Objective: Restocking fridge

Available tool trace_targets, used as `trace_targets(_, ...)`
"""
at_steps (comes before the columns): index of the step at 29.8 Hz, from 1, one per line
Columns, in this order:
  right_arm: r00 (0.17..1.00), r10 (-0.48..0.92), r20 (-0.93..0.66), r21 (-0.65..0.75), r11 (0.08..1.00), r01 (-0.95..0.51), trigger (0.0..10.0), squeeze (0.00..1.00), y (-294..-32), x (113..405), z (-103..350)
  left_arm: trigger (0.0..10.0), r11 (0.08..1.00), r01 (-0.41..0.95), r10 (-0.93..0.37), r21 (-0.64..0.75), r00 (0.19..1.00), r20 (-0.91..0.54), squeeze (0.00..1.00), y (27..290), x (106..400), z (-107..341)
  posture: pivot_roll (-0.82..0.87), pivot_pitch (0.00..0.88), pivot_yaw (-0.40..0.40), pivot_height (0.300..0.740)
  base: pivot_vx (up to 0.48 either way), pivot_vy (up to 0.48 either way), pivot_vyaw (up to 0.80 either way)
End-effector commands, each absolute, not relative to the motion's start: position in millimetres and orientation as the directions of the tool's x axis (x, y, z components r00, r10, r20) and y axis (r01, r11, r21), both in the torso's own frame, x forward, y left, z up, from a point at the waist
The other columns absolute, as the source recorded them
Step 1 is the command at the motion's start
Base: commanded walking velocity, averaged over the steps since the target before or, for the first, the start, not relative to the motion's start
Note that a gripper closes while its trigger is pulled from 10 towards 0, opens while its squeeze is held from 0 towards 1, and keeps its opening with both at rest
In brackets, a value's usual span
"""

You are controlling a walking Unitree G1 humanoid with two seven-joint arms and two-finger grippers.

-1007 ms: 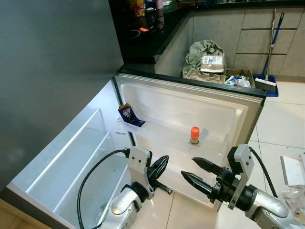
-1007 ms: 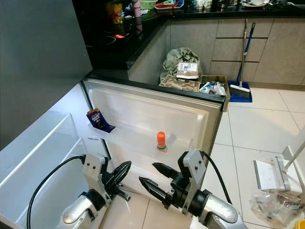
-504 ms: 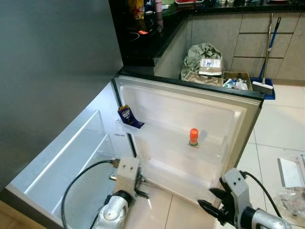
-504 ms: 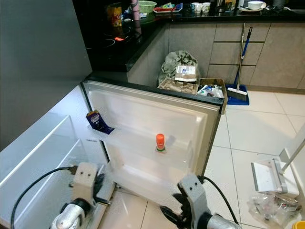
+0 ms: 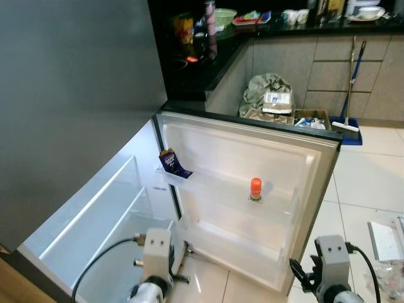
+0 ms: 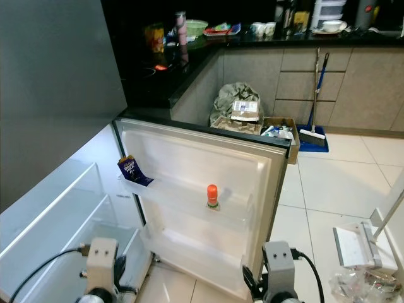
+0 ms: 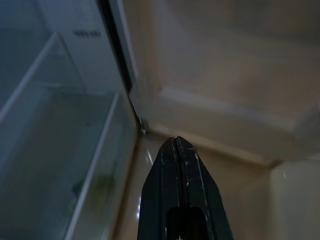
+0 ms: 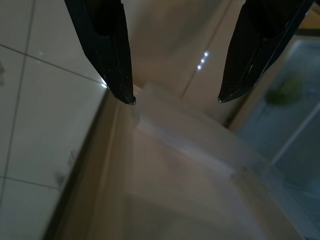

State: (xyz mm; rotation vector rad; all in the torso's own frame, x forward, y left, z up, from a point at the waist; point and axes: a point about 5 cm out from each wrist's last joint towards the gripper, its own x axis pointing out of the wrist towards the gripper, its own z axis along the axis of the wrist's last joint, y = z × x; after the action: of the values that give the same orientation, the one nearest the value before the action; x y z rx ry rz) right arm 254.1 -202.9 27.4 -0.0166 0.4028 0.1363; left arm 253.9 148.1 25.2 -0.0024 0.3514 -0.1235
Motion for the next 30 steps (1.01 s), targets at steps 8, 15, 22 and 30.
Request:
trace_targets(8, 0.905, 0.134, -0.404, -0.018, 0.988, -0.155, 10.0, 0.00, -199, 257, 24, 10.0, 0.993, 0.122, -0.117, -0.009, 0.925, -0.362, 0.00, 144, 252, 18, -0.08, 0.021, 0.045, 0.740, 0.000, 0.000, 0.00)
trace_targets(15, 0.934, 0.119, -0.338, 0.032, 0.993, -0.115, 10.0, 0.00, -201, 266, 30, 10.0, 0.997, 0.082, -0.075, 0.004, 0.929, -0.362, 0.00, 143, 258, 18, -0.09, 0.047, 0.039, 0.740, 0.000, -0.247, 0.00)
trace_targets(22, 0.935, 0.141, -0.325, 0.023, 0.990, -0.141, 10.0, 0.00, -200, 265, 30, 10.0, 0.997, 0.069, -0.072, -0.021, 0.934, -0.351, 0.00, 141, 258, 19, -0.10, 0.066, 0.048, 0.740, 0.000, -0.431, 0.00)
trace_targets(30, 0.941, 0.145, -0.305, 0.025, 0.989, -0.145, 10.0, 0.00, -201, 266, 33, 10.0, 0.997, 0.078, -0.082, -0.026, 0.939, -0.335, 0.00, 135, 263, 21, -0.11, 0.091, 0.049, 0.740, 0.000, -0.419, 0.00)
